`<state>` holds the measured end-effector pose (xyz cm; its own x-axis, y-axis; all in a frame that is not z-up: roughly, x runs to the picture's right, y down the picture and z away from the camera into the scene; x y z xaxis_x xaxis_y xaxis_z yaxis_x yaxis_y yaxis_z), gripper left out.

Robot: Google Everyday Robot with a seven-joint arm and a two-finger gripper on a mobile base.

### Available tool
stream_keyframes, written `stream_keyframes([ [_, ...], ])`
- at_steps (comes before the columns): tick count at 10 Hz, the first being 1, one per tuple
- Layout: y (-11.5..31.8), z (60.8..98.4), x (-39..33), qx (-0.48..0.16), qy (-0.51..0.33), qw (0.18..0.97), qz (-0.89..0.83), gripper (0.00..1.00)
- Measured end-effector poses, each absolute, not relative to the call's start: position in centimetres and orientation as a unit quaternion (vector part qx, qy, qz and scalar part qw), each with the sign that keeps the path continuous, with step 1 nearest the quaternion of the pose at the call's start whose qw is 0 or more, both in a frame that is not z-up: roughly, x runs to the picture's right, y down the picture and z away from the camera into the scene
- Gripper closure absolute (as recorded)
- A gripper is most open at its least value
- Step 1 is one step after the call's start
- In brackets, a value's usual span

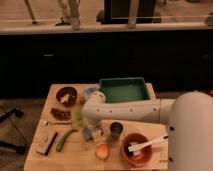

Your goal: Wipe table surface with sponge

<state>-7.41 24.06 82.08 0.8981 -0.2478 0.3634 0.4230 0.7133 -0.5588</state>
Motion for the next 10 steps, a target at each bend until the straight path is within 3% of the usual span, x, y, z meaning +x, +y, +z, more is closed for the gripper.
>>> stream_keyframes([
  [8,24.2,81.9,-7.1,-0.326,-0.129,0.916,-0.196,0.98],
  [10,24.0,80.9,-7.7,-0.307,-0.107,0.917,-0.232,1.0],
])
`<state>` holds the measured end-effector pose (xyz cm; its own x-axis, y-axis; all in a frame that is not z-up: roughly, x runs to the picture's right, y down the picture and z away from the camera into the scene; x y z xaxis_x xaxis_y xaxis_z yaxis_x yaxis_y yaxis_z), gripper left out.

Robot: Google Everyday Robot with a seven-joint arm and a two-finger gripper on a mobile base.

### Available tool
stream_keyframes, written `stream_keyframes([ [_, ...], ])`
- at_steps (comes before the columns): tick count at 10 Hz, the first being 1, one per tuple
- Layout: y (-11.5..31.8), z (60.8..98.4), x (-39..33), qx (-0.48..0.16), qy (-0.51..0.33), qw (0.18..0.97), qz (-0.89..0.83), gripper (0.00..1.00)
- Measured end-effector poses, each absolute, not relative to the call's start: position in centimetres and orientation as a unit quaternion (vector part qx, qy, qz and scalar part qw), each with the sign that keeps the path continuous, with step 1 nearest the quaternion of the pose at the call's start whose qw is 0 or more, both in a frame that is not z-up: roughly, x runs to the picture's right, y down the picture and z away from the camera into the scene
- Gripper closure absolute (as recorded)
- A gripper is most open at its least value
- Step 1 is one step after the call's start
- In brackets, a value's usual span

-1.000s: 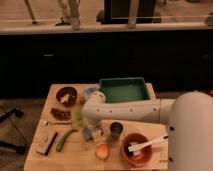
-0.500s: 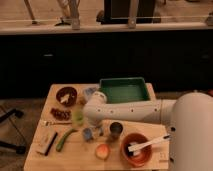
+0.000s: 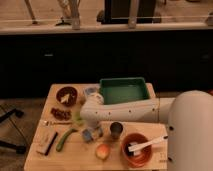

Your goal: Wipe table surface with sponge

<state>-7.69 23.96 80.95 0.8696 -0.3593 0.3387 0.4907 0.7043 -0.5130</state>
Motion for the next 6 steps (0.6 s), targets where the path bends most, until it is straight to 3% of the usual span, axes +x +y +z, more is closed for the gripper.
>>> stream_keyframes([
  [2,23.6,79.9,-8.3,-0.282,-0.075,0.919,-0.265,1.0],
  [6,23.1,78.1,-9.0,-0.271,-0.091,0.916,-0.281,1.0],
])
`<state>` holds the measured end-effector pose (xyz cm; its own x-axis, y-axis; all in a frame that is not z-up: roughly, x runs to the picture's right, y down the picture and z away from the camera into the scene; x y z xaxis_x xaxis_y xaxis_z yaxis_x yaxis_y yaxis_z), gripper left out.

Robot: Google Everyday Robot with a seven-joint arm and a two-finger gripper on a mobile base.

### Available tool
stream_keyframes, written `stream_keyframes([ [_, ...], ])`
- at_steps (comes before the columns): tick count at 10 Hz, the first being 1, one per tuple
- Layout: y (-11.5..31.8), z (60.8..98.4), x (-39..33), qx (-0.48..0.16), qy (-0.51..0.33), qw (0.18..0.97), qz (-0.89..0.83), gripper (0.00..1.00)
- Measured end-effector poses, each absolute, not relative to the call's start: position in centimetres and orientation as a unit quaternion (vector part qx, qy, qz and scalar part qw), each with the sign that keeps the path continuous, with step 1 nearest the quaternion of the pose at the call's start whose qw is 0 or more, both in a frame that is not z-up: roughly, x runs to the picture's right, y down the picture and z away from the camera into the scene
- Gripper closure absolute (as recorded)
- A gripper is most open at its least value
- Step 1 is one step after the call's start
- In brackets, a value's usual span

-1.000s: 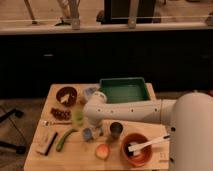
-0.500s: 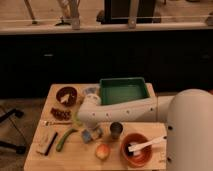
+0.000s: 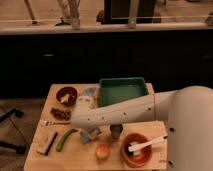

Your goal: Wipe table surface with sponge

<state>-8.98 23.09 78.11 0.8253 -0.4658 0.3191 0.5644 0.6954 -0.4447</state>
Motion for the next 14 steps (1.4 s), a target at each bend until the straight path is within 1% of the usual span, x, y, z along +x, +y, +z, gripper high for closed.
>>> stream_keyframes([
  [9,24.8,77.6,-11.0,-0.291,-0.134,0.897,-0.306,1.0],
  [14,26.2,77.7,-11.6,-0.317,-0.16,0.876,-0.327,1.0],
])
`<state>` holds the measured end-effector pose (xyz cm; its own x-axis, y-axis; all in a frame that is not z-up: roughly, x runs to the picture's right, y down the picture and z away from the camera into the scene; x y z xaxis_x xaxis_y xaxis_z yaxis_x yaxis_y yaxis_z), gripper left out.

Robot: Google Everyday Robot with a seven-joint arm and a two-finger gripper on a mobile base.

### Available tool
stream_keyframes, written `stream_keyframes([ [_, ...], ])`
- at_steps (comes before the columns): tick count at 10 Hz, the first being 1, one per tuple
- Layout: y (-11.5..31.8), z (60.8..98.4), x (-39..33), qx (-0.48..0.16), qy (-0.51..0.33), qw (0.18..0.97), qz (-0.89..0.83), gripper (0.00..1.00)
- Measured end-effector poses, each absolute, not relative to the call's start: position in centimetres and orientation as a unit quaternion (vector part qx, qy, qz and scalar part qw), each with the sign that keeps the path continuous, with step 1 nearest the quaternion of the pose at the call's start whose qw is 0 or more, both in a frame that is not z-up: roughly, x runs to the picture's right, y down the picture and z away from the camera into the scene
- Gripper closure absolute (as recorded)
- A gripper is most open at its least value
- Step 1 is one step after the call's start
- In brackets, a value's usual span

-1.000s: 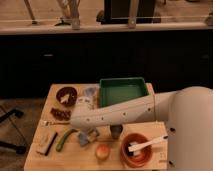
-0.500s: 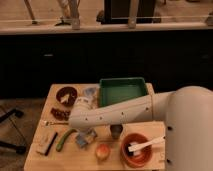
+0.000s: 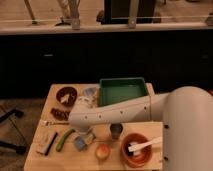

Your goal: Wipe table surface with sponge

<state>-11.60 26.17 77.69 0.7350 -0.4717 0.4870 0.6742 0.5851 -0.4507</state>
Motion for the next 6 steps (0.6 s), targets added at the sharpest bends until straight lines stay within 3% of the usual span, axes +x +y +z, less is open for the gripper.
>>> stream_keyframes([
  [6,25.9,79.0,-7.7,-0.336,-0.113,0.879,-0.319,1.0],
])
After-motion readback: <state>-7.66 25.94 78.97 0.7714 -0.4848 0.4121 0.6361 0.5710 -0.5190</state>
